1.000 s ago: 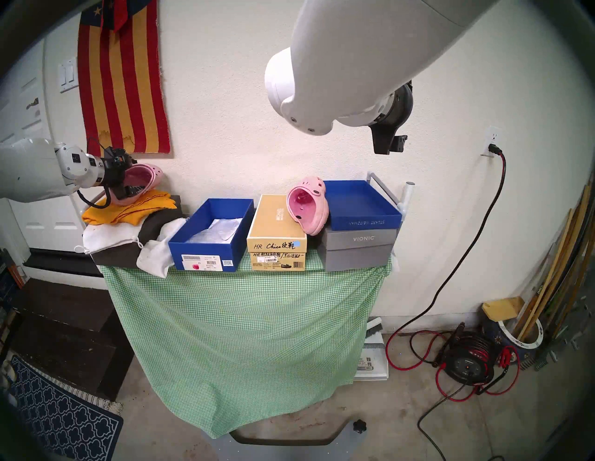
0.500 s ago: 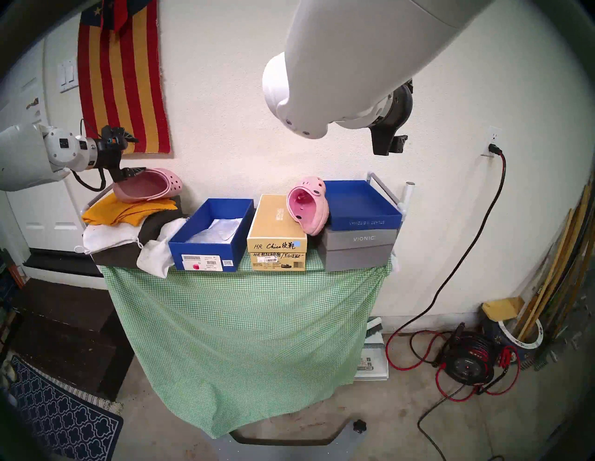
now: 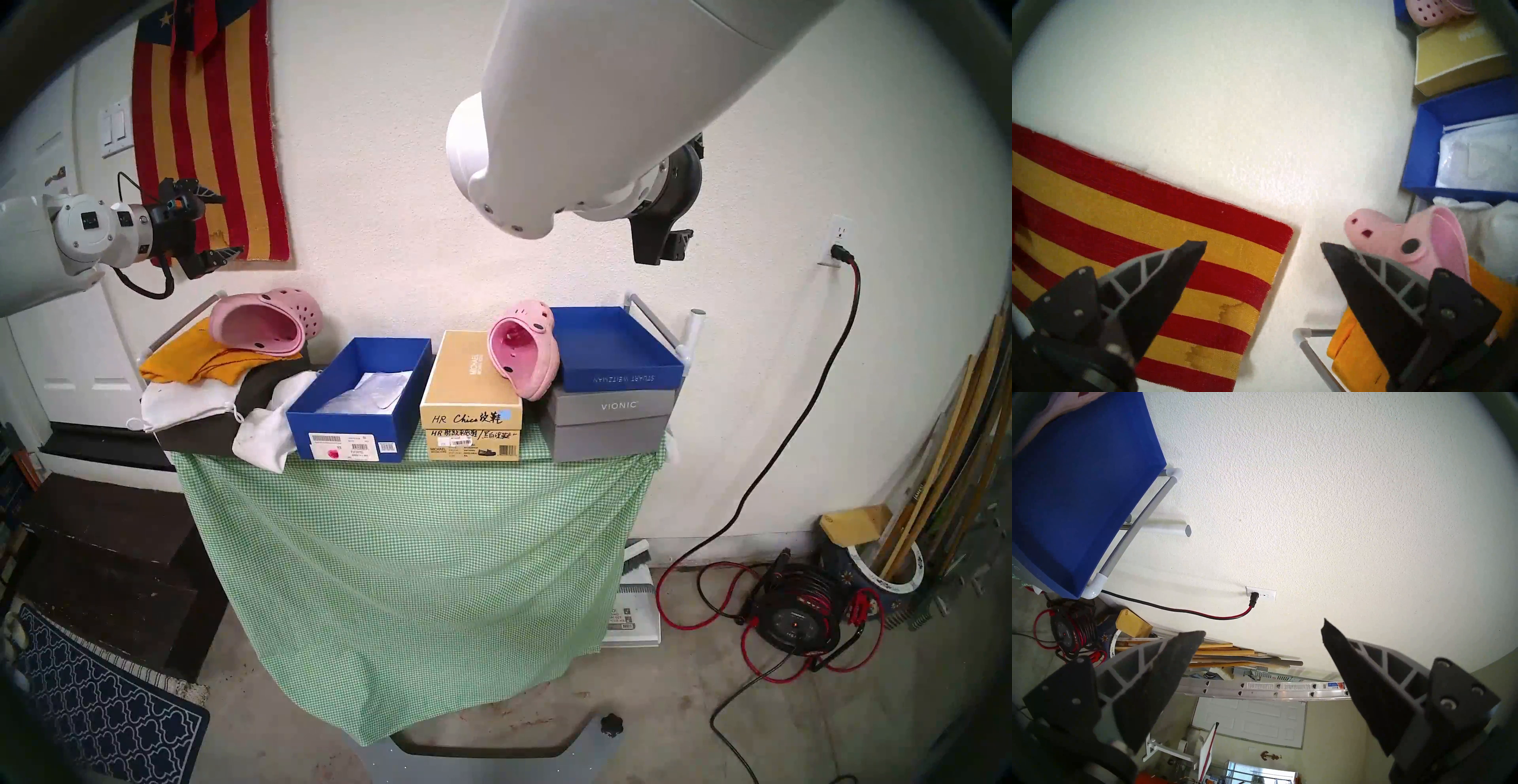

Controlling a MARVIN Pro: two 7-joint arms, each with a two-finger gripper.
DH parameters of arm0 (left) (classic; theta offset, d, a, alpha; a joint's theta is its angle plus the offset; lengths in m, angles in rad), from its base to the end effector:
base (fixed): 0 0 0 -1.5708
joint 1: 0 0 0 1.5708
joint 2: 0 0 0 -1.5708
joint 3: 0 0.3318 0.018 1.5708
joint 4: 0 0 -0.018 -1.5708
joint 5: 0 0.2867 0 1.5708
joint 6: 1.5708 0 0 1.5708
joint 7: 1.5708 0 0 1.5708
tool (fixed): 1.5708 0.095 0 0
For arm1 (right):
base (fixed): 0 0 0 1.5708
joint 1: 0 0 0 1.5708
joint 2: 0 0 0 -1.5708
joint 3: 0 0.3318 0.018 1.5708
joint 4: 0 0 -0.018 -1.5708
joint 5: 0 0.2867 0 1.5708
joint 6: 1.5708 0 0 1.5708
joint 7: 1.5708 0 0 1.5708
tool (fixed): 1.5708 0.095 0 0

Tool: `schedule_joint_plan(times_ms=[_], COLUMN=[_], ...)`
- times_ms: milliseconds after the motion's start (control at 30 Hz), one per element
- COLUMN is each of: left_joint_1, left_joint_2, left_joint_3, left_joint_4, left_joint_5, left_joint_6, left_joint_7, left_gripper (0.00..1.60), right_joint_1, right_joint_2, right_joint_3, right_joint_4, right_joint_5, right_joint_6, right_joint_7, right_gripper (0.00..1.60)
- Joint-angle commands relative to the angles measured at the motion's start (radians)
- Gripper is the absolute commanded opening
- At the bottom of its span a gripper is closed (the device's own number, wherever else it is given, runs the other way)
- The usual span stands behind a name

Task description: Take shoe out of the box

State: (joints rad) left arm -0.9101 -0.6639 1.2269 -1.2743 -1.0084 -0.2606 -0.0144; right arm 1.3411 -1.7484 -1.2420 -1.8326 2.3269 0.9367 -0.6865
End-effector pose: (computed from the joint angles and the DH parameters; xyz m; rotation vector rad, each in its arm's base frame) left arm 0.5158 0.2610 0.0934 -1.5442 1.2556 -1.5731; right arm 0.4007 0.0774 0.1704 1.5549 0.7426 0.5110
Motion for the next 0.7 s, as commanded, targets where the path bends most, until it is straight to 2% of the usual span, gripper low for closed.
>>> schedule_joint_plan(times_ms=[0, 67, 167, 500, 533, 567, 667], left_joint_1=[-0.081, -0.082, -0.076, -0.070, -0.067, -0.070, -0.068], left_joint_2=[0.087, 0.097, 0.125, 0.156, 0.162, 0.154, 0.154], left_joint_3=[-0.050, -0.059, -0.087, -0.110, -0.121, -0.107, -0.107], left_joint_4=[-0.082, -0.086, -0.086, -0.168, -0.167, -0.175, -0.180], left_joint_5=[-0.039, -0.054, -0.094, -0.081, -0.075, -0.080, -0.080], left_joint_6=[0.056, 0.061, 0.080, 0.149, 0.155, 0.152, 0.156], left_joint_7=[0.127, 0.139, 0.199, 0.393, 0.380, 0.417, 0.433], left_gripper=[1.60, 1.60, 1.60, 1.60, 1.60, 1.60, 1.60], right_joint_1=[-0.003, -0.003, -0.003, -0.007, -0.007, -0.008, -0.008], right_joint_2=[0.004, 0.004, 0.004, 0.004, 0.003, 0.003, 0.003], right_joint_3=[-0.003, -0.003, -0.002, 0.001, 0.001, 0.001, 0.002], right_joint_4=[0.001, 0.001, 0.001, 0.001, 0.001, 0.001, 0.001], right_joint_5=[0.006, 0.008, 0.012, 0.038, 0.040, 0.042, 0.047], right_joint_6=[0.001, 0.001, 0.000, 0.001, 0.001, 0.001, 0.001], right_joint_7=[-0.017, -0.018, -0.024, -0.057, -0.059, -0.062, -0.068], right_gripper=[1.60, 1.60, 1.60, 1.60, 1.60, 1.60, 1.60])
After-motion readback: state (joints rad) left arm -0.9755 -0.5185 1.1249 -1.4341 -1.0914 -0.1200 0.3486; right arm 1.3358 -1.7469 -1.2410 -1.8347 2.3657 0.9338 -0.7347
